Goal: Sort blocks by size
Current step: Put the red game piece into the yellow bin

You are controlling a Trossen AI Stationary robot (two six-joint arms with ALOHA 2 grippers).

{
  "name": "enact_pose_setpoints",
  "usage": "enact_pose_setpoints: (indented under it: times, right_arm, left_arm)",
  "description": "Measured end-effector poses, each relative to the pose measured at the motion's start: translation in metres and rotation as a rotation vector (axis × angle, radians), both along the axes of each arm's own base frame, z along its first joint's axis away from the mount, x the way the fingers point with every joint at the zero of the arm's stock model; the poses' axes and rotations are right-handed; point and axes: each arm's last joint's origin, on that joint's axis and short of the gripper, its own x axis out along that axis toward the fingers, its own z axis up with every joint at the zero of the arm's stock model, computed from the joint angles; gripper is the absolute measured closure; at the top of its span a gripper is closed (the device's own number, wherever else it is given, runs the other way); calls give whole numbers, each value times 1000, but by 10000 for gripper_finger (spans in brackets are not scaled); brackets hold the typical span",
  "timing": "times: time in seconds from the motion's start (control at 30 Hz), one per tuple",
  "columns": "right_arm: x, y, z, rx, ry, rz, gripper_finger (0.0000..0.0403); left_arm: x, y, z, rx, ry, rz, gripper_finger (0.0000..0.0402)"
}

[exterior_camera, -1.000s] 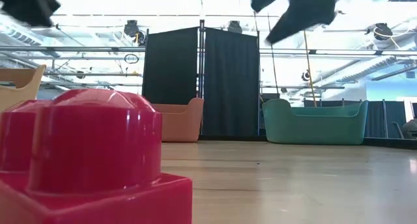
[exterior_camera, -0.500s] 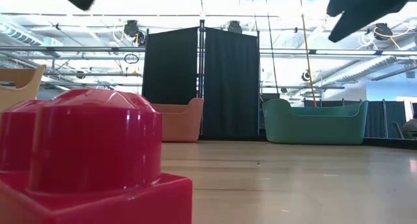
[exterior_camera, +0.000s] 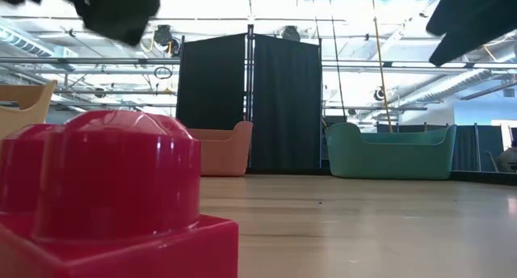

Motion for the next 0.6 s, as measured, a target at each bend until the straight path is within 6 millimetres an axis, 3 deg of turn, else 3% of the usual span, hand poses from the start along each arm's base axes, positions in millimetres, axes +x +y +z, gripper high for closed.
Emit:
enact_pose_setpoints:
  times: [0.3, 0.6]
  right_arm:
    - [3, 2, -10, -27, 25, 1, 46]
    - [16, -13, -10, -118, 64, 29, 46]
  left_arm:
    - [21, 3, -41, -3, 50, -21, 87]
    - [30, 6, -65, -56, 116, -138, 87]
